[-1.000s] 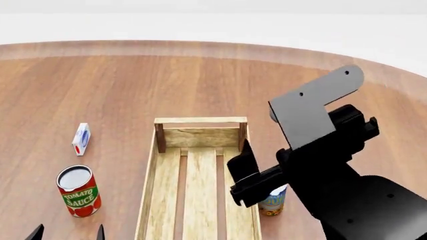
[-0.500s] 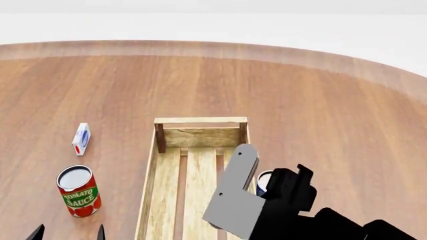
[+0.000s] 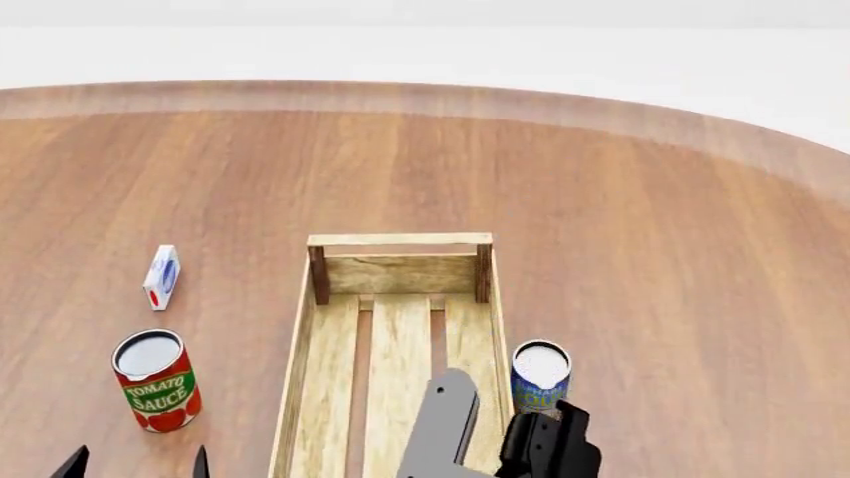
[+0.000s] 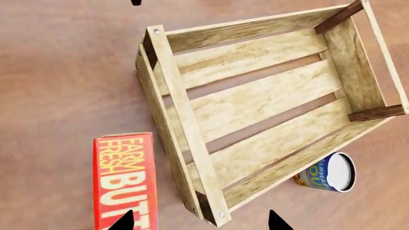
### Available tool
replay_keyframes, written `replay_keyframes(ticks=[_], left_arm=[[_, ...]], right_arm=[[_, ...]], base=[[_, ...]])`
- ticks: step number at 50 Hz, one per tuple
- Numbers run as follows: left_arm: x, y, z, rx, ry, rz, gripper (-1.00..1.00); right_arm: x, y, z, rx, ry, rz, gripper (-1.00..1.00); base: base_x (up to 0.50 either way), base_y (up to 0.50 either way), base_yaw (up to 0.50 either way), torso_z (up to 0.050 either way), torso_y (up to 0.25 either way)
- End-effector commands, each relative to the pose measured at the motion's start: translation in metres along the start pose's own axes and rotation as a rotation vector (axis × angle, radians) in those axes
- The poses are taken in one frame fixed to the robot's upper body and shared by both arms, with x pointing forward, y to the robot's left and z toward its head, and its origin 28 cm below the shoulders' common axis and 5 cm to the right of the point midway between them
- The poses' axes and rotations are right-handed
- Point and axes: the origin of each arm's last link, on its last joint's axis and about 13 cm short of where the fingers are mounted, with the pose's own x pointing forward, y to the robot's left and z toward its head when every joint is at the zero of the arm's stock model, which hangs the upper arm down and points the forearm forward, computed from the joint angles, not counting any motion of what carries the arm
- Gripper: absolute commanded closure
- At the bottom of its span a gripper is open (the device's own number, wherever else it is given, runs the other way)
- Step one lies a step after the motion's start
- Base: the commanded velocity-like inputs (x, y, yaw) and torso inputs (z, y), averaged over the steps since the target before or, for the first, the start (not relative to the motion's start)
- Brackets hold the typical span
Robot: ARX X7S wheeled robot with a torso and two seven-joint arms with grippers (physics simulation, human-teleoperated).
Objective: Pick up the butter and put it in the tray.
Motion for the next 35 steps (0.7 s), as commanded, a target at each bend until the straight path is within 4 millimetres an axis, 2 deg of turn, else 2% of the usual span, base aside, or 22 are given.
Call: replay_keyframes(ticks=[1,7,19,26,31,35], left_arm=[[0.0,0.0,0.001,-0.003,-0.001,0.002,-1.0],[0.0,0.0,0.001,-0.004,-0.003,0.003,-1.0],[0.0,0.001,0.002,-0.007,-0.007,0.006,-1.0],[0.001,0.001,0.003,-0.008,-0.007,0.005,-1.0],[0.001,0.001,0.003,-0.009,-0.008,0.005,-1.0],[0.001,0.001,0.004,-0.01,-0.008,0.004,-1.0]], right_arm=[[0.0,0.015,0.001,-0.006,-0.03,0.085,-1.0],[0.007,0.019,-0.001,0.058,-0.018,0.106,-1.0],[0.026,0.025,-0.013,0.067,0.018,0.118,-1.0],[0.029,0.026,-0.015,0.061,0.029,0.128,-1.0],[0.032,0.037,-0.016,0.042,0.037,0.167,-1.0],[0.033,0.038,-0.018,0.035,0.046,0.171,-1.0]], base=[[0.0,0.0,0.0,0.0,0.0],[0.0,0.0,0.0,0.0,0.0],[0.0,0.0,0.0,0.0,0.0],[0.0,0.0,0.0,0.0,0.0],[0.0,0.0,0.0,0.0,0.0],[0.0,0.0,0.0,0.0,0.0]])
